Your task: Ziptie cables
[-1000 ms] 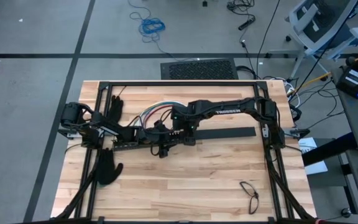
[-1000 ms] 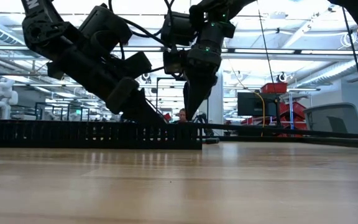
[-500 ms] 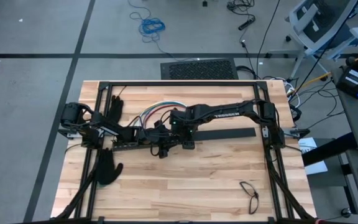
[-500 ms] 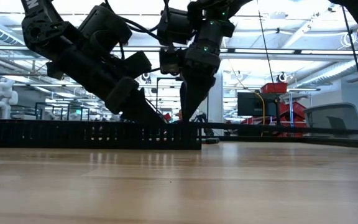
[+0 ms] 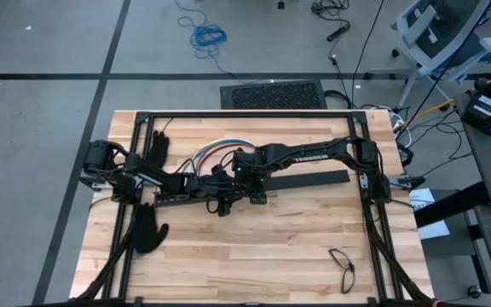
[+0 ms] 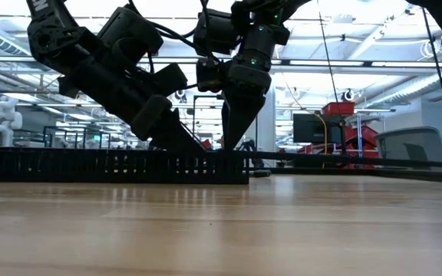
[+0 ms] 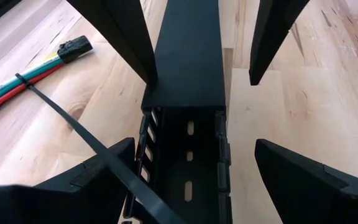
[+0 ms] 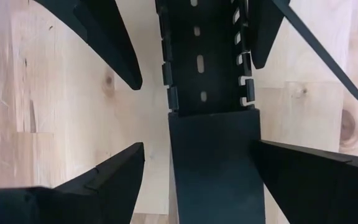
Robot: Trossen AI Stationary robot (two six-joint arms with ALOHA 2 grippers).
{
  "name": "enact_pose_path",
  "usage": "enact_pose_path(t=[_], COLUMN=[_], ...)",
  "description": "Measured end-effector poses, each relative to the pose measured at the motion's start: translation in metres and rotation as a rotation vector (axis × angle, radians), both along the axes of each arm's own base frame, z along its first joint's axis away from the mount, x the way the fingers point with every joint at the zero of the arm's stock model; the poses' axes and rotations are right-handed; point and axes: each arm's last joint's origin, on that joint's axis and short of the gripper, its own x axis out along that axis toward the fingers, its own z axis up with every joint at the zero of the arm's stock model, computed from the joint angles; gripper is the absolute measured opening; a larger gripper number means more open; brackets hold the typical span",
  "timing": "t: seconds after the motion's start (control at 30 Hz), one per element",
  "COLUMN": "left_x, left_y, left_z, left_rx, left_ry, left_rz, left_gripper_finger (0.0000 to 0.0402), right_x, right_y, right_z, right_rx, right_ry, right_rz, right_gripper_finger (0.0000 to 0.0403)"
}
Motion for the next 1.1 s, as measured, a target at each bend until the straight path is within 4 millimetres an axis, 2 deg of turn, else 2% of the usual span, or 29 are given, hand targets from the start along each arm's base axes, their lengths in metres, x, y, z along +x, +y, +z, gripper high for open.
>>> enact_pose_path(t=[0.9, 1.1], left_x=[0.0002, 0.0002], left_y=[-0.0001, -0.0001], left_z=[0.0003, 0.0003], left_rx=[0.001, 0.001], left_ry=[-0.004, -0.003], left_rz=[0.001, 0.001], left_gripper_finger=[0.0327, 0.0327], right_x=[0.0028, 0.0016], right_y=[0.0075, 0.0081], right_z=[0.0000, 0.0051], right_rx=[0.008, 0.012], right_ry=[-0.018, -0.032], right_rz=[-0.021, -0.018], right_gripper_finger=[0.0295, 0.0295])
